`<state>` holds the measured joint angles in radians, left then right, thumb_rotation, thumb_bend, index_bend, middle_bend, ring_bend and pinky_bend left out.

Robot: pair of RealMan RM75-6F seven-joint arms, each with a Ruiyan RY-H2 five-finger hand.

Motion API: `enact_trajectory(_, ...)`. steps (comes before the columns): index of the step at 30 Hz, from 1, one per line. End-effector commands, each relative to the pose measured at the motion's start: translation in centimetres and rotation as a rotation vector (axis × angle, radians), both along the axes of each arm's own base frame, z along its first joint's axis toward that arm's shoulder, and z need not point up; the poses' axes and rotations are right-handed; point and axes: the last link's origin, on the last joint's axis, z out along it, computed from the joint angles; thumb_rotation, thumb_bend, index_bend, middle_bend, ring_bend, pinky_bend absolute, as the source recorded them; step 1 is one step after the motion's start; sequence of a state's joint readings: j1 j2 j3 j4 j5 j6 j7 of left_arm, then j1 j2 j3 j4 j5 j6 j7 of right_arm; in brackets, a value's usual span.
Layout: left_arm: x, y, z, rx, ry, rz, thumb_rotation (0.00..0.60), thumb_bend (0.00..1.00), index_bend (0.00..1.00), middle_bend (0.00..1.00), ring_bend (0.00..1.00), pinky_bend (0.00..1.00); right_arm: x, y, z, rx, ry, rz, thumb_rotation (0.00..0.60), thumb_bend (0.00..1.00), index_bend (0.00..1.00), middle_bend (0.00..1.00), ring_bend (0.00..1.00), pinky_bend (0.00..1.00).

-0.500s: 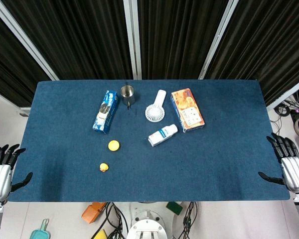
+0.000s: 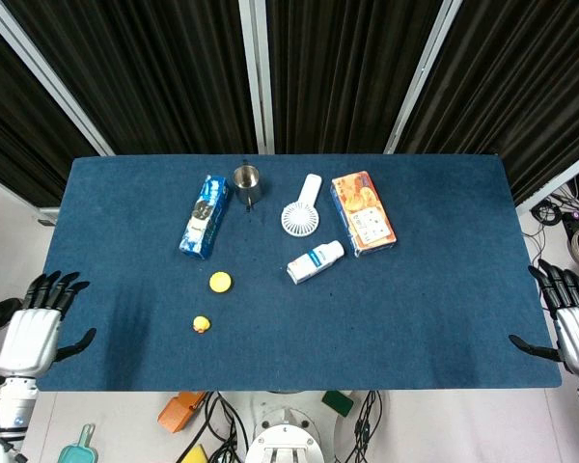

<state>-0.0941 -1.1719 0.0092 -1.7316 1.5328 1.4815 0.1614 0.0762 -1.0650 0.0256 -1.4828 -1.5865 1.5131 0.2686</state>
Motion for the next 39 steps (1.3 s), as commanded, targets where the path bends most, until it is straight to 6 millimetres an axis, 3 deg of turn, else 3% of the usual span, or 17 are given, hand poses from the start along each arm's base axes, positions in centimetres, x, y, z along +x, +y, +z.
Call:
enact_trajectory(1,2.4,1.8,-2.7,-0.088,-0.003,-0.122,0.6,0.26,0.23,0.12,0.06,0.0,0.0,0.1,0.0,0.0,0.0,0.001,0.6,0.14,0.0,0.01,0.0,0.05)
enact_trajectory(8,6.0,4.8,-8.2,-0.267,0.017,-0.287,0.6,0.27,0.27,0.11,0.06,0.0,-0.1,0.3,0.0,0.001,0.001,-0.002,0.6,0.14,0.0,0.01,0.0,0.05)
enact_trajectory(16,7.1,6.3,-12.5,-0.38,0.08,-0.283,0.6,0.26,0.3,0.11,0.05,0.0,-0.2,0.7,0.2,-0.005,0.0,-0.01,0.6,0.14,0.0,0.01,0.0,0.05)
enact_trajectory(27,6.6,6.6,-14.5,-0.39,0.091,-0.237,0.6,0.24,0.33,0.12,0.05,0.0,-0.1,0.6,0.1,-0.002,0.002,-0.008,0.6,0.14,0.0,0.01,0.0,0.05)
enact_trajectory(39,5.6,5.9,-14.7,-0.392,0.099,-0.205,0.6,0.27,0.39,0.12,0.05,0.0,0.0,0.5,0.0,0.003,0.006,-0.011,0.6,0.14,0.0,0.01,0.0,0.05)
